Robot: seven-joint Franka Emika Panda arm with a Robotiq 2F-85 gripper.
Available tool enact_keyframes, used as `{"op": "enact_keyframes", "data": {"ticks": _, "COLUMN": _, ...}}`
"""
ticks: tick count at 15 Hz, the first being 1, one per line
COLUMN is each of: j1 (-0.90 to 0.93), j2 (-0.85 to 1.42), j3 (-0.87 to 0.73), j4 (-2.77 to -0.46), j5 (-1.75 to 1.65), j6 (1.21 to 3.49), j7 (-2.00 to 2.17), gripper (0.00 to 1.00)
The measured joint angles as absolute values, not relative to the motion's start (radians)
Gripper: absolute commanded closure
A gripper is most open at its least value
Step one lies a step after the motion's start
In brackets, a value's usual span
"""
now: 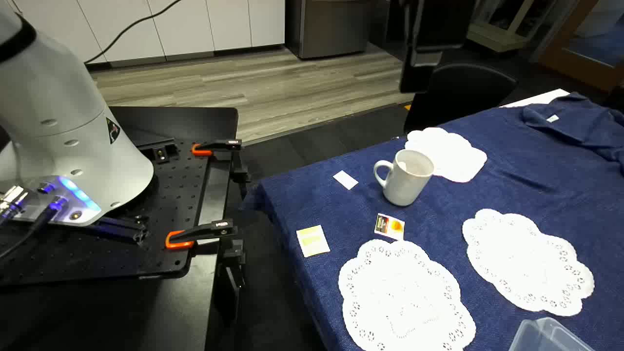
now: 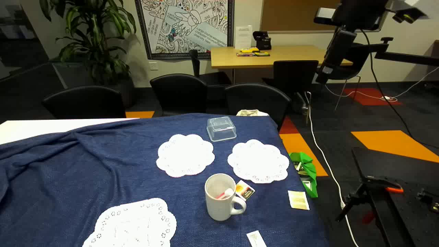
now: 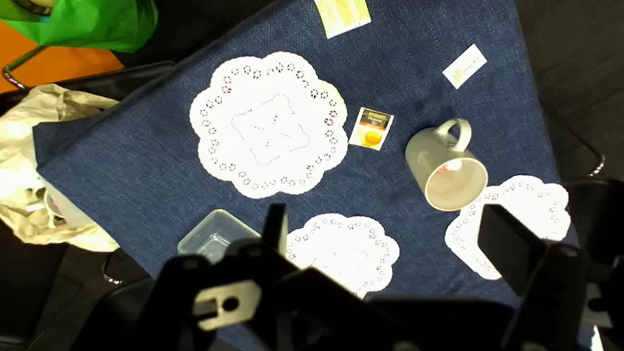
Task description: Take the marker out of the cup and put it on the table
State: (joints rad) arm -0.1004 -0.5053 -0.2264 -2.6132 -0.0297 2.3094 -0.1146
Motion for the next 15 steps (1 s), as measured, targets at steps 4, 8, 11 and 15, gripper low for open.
{"op": "enact_keyframes", "data": {"ticks": 4, "j1": -0.100, "j2": -0.505, "j3": -0.226, "j4": -2.613, "j5": -0.030, "j6": 2.309, "j7": -0.115, "gripper": 0.00}}
{"op": "enact_keyframes", "data": {"ticks": 8, "j1": -0.100, "j2": -0.505, "j3": -0.226, "j4": -2.613, "j5": -0.030, "j6": 2.309, "j7": -0.115, "gripper": 0.00}}
{"op": "enact_keyframes", "data": {"ticks": 11, "j1": -0.100, "j2": -0.505, "j3": -0.226, "j4": -2.613, "j5": -0.030, "j6": 2.309, "j7": -0.115, "gripper": 0.00}}
{"op": "enact_keyframes", "data": {"ticks": 15, "j1": -0.101, "j2": -0.499, "j3": -0.192, "j4": -2.606, "j5": -0.032, "j6": 2.309, "j7": -0.114, "gripper": 0.00}}
